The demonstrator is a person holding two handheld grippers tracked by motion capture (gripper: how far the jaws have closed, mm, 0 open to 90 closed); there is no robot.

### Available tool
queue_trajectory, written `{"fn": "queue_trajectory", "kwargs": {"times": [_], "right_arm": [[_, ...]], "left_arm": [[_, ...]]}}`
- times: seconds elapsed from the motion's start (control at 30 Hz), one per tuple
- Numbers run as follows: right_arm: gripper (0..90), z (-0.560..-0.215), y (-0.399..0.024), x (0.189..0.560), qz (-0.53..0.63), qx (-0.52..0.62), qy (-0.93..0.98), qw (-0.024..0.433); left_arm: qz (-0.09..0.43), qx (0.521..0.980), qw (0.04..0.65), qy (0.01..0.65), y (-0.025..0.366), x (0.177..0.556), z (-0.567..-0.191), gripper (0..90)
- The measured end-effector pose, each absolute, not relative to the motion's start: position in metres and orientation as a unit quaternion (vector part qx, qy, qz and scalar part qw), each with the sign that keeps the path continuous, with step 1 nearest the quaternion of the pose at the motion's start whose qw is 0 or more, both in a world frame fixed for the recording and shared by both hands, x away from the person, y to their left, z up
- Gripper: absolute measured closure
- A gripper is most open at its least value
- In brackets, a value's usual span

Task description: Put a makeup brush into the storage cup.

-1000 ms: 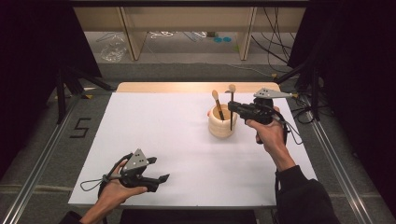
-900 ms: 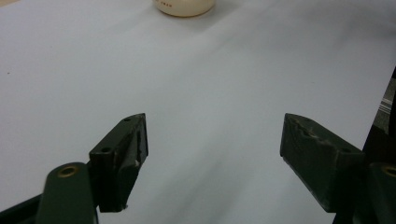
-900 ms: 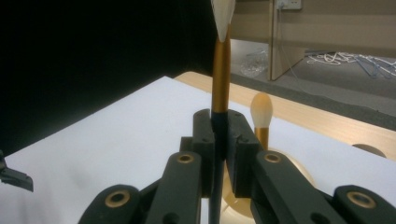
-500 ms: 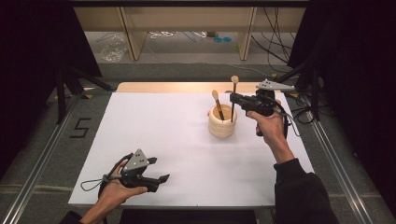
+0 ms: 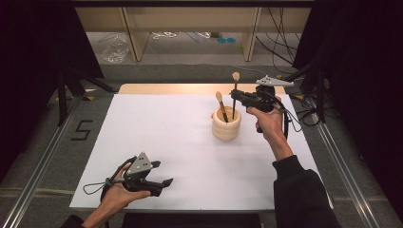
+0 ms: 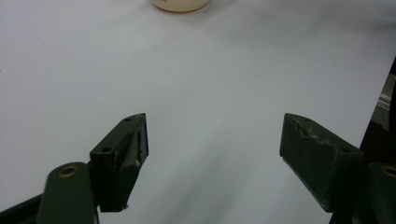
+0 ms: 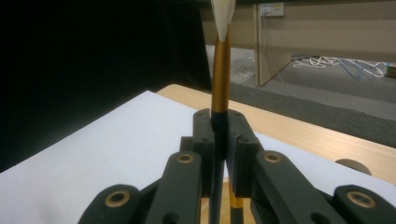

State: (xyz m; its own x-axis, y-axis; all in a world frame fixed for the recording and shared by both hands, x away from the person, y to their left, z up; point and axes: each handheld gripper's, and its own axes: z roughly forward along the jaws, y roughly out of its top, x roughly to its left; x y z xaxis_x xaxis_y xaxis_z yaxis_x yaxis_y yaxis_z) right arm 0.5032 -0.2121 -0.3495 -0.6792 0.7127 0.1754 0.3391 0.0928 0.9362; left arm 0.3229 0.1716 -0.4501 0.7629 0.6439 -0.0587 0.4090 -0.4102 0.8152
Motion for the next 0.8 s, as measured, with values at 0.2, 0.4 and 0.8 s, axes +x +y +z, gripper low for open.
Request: {"fn": "queue_trajectory", "kwargs": {"times": [0.2, 0.4, 0.8], "right_arm": [[84.3, -0.355, -0.211, 0.511, 0.564, 0.370, 0.718, 0.171], [84.3, -0.361, -0.209, 0.516, 0.563, 0.379, 0.715, 0.169], [84.3, -0.370, -0.202, 0.521, 0.553, 0.380, 0.721, 0.171]], "left_arm": [[0.137, 0.832, 0.435, 0.315, 0.172, 0.323, -0.450, 23.8], [0.138, 0.831, 0.439, 0.312, 0.172, 0.324, -0.450, 23.8], [0.136, 0.828, 0.446, 0.312, 0.170, 0.323, -0.450, 23.9]]}}
